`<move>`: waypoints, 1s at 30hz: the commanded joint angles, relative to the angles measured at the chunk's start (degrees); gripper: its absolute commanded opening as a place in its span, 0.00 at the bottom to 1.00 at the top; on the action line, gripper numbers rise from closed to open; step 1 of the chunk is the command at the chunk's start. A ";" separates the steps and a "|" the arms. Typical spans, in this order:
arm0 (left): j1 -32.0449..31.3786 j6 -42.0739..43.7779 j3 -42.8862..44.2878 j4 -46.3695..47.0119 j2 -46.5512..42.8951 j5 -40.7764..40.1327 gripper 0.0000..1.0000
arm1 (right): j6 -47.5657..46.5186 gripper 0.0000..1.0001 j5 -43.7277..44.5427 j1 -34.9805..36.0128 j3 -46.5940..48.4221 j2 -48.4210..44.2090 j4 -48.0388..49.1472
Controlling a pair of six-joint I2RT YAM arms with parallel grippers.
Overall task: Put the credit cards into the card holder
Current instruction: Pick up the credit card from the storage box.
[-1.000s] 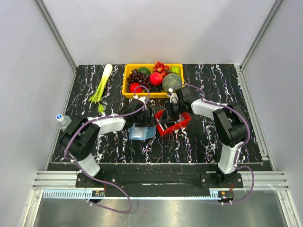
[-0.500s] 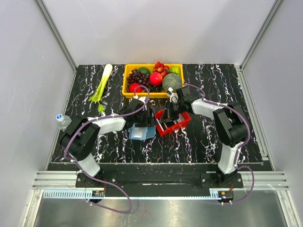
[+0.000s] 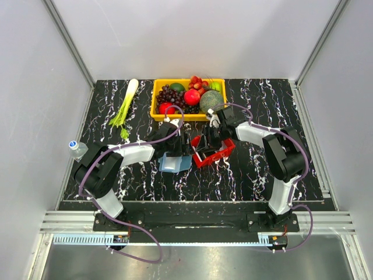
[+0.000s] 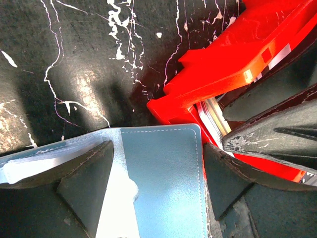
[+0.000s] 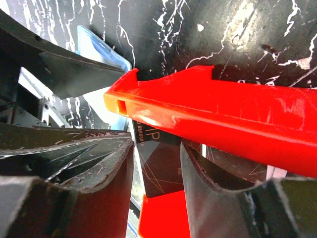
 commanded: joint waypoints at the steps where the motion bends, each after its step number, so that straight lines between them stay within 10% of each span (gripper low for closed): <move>1: -0.06 -0.70 -0.08 2.79 -1.11 -0.80 0.77 | -3.18 0.48 4.36 2.15 2.58 -0.04 -3.71; 23: 0.11 -0.71 0.97 1.90 0.39 0.43 0.76 | -2.57 0.00 2.79 2.77 1.70 -1.09 -2.92; 26: 0.11 -0.62 0.97 1.64 0.30 0.35 0.76 | -2.22 0.02 4.28 2.68 1.61 -1.87 -2.92; 30: 0.11 -0.97 -0.25 2.52 -1.28 -1.50 0.76 | -2.92 0.38 5.42 2.77 1.52 -4.07 -3.36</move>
